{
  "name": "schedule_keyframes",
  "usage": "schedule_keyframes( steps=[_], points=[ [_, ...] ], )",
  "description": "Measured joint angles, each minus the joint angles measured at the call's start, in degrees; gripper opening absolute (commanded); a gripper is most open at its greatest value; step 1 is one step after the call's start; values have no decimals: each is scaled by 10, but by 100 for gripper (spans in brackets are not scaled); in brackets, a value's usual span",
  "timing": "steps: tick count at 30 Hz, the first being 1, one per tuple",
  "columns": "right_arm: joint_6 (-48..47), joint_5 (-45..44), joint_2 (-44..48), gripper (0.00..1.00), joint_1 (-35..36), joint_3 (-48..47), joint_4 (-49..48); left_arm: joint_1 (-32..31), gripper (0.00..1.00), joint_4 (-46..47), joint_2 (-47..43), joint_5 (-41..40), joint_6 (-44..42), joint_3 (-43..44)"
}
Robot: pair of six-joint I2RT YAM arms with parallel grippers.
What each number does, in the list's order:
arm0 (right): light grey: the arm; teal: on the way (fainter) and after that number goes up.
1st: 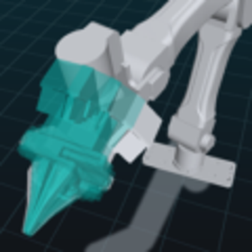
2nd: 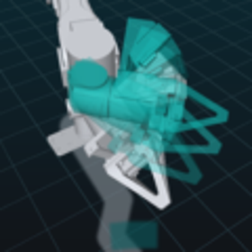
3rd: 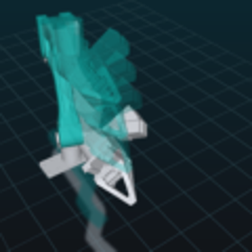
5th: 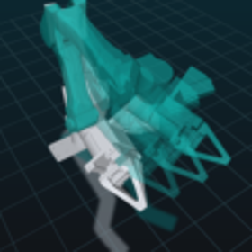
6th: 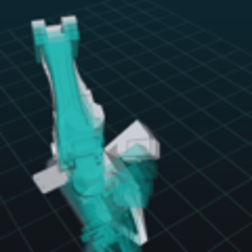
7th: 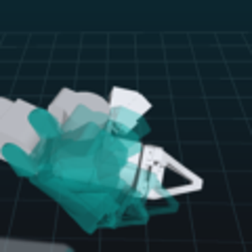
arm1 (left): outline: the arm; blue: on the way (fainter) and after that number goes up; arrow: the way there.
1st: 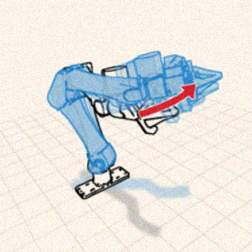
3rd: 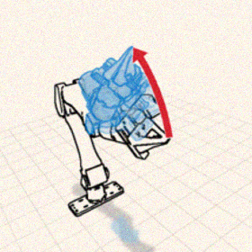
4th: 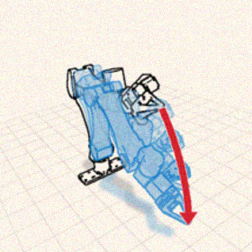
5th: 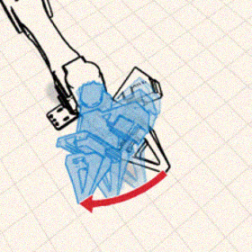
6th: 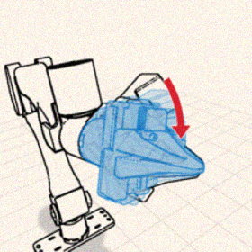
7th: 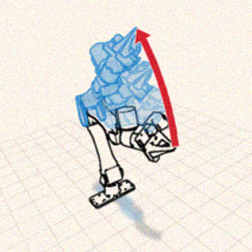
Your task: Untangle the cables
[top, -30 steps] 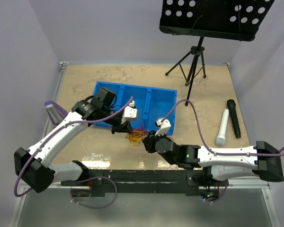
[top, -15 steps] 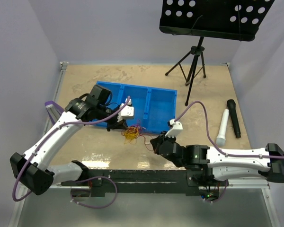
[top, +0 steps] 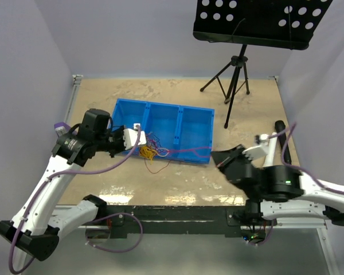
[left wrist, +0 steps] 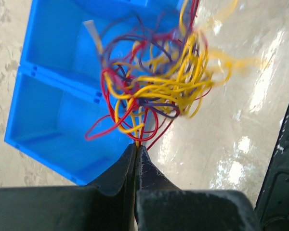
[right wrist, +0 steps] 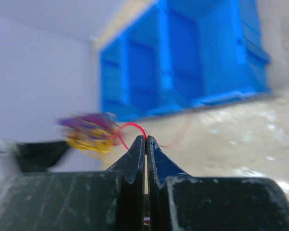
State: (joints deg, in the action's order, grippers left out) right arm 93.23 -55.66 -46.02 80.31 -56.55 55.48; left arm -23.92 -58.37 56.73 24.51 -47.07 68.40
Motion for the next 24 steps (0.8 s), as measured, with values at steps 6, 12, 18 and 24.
schedule_keyframes(
  steps=[6,12,18,24],
  points=[
    [-30,-109,83,0,-19,-152,30,0,0,-1,-54,-70,-21,-86],
    [-106,-185,83,0,-59,-227,48,3,0,-7,-83,-120,-36,-146],
    [-191,-233,83,0,-73,-317,58,3,0,-2,-107,-152,-60,-213],
    [-306,-262,80,0,-80,-386,12,4,0,2,-114,-204,-87,-304]
  ],
)
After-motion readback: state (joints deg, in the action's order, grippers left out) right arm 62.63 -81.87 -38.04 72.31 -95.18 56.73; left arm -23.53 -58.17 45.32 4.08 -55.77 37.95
